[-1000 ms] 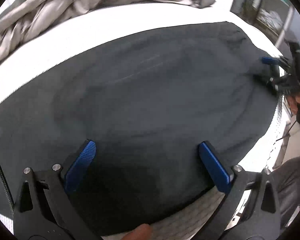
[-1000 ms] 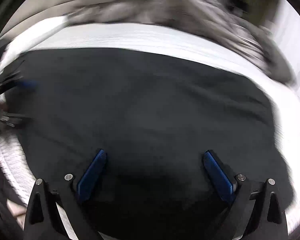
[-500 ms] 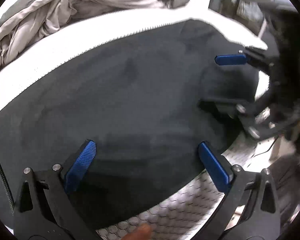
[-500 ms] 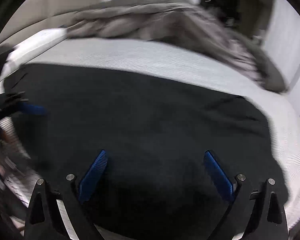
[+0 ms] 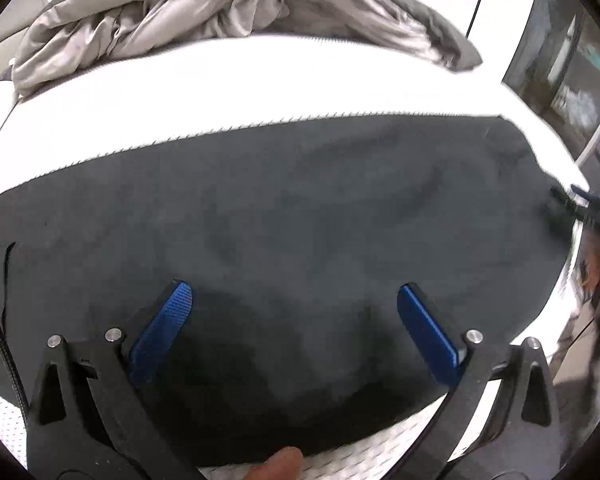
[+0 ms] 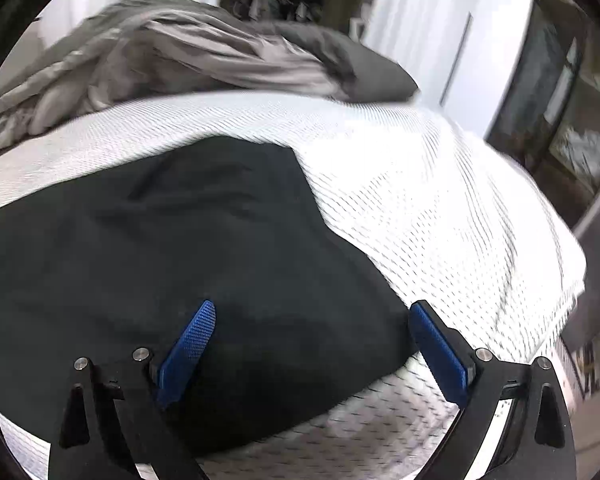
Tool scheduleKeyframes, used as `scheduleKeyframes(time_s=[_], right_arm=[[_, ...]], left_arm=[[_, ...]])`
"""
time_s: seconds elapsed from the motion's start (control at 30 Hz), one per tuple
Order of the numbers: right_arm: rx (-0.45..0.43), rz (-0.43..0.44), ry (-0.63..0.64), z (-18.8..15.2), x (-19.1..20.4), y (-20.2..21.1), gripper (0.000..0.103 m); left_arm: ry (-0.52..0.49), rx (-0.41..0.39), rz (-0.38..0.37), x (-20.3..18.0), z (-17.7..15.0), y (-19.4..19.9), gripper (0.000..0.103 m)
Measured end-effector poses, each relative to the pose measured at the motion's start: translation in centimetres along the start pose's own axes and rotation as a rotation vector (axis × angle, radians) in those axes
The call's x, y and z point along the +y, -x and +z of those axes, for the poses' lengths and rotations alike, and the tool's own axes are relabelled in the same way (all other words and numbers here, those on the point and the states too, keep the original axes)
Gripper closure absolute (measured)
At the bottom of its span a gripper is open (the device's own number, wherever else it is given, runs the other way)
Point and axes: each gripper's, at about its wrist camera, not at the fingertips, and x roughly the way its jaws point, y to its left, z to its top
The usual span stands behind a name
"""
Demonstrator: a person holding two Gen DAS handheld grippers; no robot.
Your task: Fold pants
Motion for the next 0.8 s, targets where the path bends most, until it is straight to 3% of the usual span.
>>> scheduleKeyframes(time_s=[0.07, 0.13, 0.23, 0.27, 0.33, 0.43, 0.5, 0.63, 0.8], right_arm=[[-0.022, 0.112, 0.074, 0.6, 3.8, 1.3, 0.004], [-0.017, 0.213, 0.136, 0.6, 6.8, 1.6, 0.004], [0.055, 0.417, 0.274, 0.1, 13.2, 1.2, 0.005], [0.059, 0.411, 0.312, -1.0, 14.7, 2.7, 0.005], [0.052, 0.307, 0.336, -0.9, 14.5, 1.9, 0.005], [0.088, 0.141, 0.188, 0.0, 8.9, -0.9, 0.007], [0.108, 0.094, 0.054, -0.5, 5.0, -1.2, 0.008], [0.075, 0.052, 0.119, -0.8, 6.4, 1.2, 0.008], [0.063, 0.178, 0.216, 1.8, 12.4, 2.3, 0.008]], left_arm=[[-0.027, -0.019, 0.005, -1.7, 1.2, -0.6, 0.001], [-0.117, -0.006, -0.001, -4.1, 2.9, -2.9, 0.001], [-0.223, 0.082, 0.048, -7.2, 2.6, -5.7, 0.0], [-0.225, 0.109, 0.044, -7.1, 2.4, -6.3, 0.0], [-0.17, 0.116, 0.02, -5.9, 2.1, -6.2, 0.0], [-0.1, 0.103, 0.094, -2.8, 2.1, -5.4, 0.0], [-0.035, 0.1, 0.086, -0.9, 1.9, -4.8, 0.001], [-0.007, 0.06, 0.121, -0.6, 1.7, -3.1, 0.001], [-0.014, 0.011, 0.059, -3.1, 4.4, -3.7, 0.001]])
